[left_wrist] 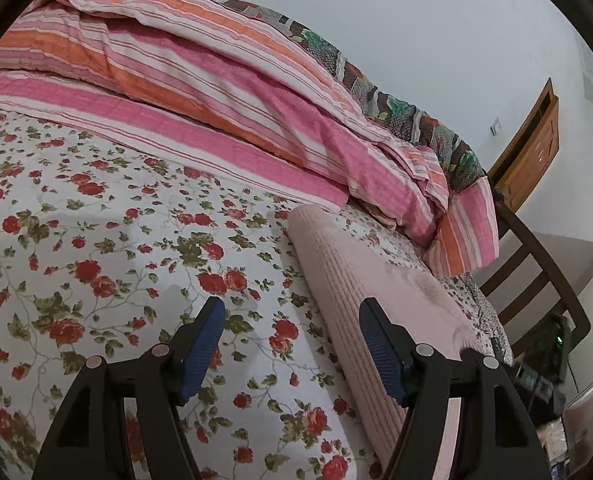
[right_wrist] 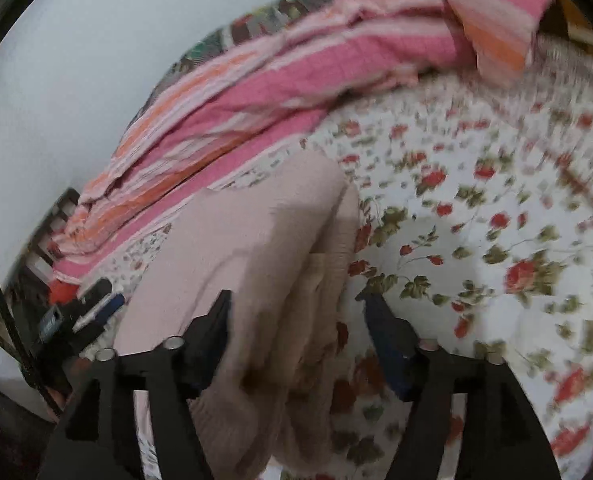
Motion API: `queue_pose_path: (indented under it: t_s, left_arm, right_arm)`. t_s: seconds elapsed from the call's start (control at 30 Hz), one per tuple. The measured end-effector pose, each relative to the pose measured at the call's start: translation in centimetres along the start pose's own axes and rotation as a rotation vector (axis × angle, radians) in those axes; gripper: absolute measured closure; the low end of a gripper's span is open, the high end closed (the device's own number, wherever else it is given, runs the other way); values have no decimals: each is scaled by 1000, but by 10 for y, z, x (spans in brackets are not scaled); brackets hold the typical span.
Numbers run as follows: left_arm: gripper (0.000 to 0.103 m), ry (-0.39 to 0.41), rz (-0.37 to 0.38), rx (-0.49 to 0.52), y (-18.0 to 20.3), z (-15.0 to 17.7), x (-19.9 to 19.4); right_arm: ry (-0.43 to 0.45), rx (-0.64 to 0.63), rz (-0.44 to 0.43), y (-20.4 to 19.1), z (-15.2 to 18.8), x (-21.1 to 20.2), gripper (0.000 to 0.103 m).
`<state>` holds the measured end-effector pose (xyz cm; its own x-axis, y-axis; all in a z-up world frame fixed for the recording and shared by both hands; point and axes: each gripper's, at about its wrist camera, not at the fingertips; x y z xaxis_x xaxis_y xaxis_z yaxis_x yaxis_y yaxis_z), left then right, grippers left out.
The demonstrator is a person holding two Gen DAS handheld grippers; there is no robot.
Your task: Fold small clothes
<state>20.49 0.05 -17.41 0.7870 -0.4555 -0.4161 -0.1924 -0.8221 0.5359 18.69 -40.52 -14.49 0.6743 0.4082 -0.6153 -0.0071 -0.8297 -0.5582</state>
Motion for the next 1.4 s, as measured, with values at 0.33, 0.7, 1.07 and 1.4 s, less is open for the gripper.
queue_pose_path:
  t_s: [0.33, 0.7, 1.07, 1.4]
  left_arm:
    - [36, 6, 5, 1, -7, -5, -1]
    - [36, 43, 9, -15, -18, -14, -22]
    - [36, 160, -48, -76, -54, -36, -74]
    - [35, 213, -131, -42, -73, -49, -102]
  right_arm:
    - [-133, 20, -100, 5, -15, 46, 26]
    - [-131, 44, -149, -12, -16, 32, 66]
    - [127, -113, 33, -158, -51, -26, 68]
    - [111, -18, -165, -213, -57, 44, 68]
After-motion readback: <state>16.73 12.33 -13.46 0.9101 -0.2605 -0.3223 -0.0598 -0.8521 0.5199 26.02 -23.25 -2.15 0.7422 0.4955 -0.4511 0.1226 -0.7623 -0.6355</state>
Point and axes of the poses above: each gripper's, at about its wrist camera, not at the fingertips, and x roughly the way its jaws point, y to its right, z to its underside, and after that the axes turned 6 degrees about y, right-handed
